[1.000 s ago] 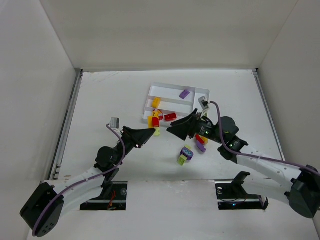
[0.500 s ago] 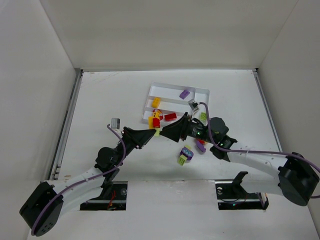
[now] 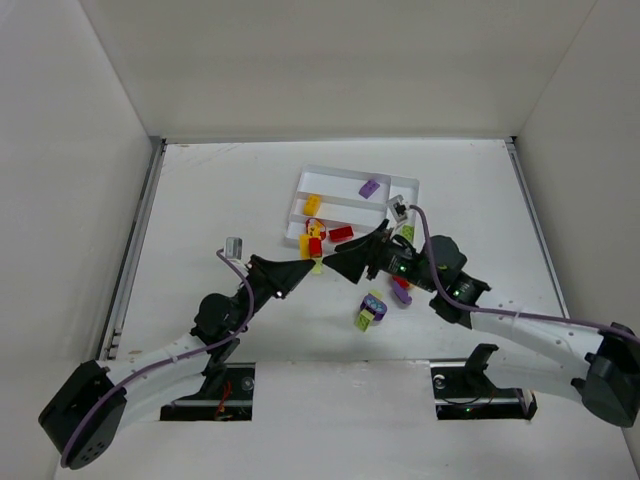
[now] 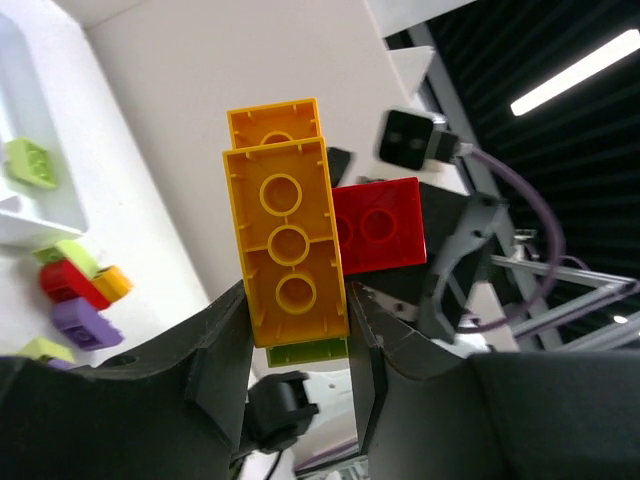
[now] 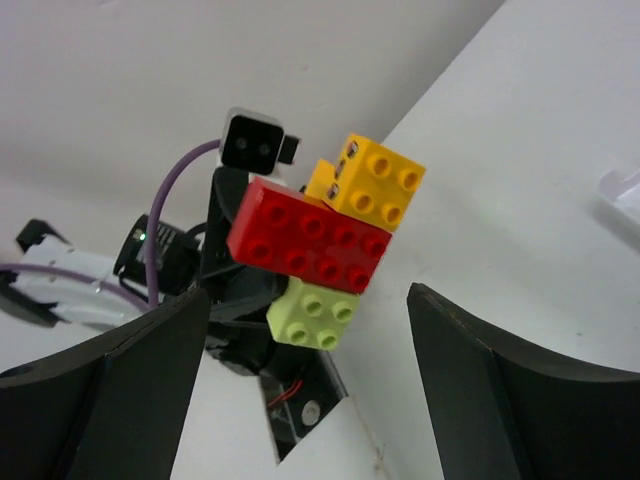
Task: Sort the legos into containers by color
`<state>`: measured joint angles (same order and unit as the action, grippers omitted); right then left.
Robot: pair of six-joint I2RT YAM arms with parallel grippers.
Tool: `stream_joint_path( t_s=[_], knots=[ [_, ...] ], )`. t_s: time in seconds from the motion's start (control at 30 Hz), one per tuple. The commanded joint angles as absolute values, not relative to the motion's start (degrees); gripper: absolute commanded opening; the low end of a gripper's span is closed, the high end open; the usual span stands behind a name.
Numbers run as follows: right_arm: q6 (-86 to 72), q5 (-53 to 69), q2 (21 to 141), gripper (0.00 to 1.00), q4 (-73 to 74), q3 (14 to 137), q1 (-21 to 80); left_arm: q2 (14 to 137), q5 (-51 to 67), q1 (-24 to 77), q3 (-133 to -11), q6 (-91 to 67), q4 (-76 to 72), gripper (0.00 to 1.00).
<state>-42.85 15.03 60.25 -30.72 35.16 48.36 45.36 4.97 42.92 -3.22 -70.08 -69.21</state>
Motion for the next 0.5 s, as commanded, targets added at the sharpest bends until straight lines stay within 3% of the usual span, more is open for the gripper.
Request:
stream_joint_path(
  t_s=[0.0,0.17,0.47],
  knots=[
    [-34.29,-0.31,56.96,0.86,-18.75,41.12,51.8,45.96,1.42,44.33,-0.7,-64.7,-68.48,0.15],
    [-27.08,-16.85,60.28,0.85,-7.05,49.11,56.28,48.07,-6.14,48.28,-5.09,-57.58,-62.76,0.14],
    [-24.7,-30.4,71.53,0.77,3.24,58.27,61.38,50.1,-14.94,54.18,-8.26,-49.31,-61.26,0.14]
  ],
)
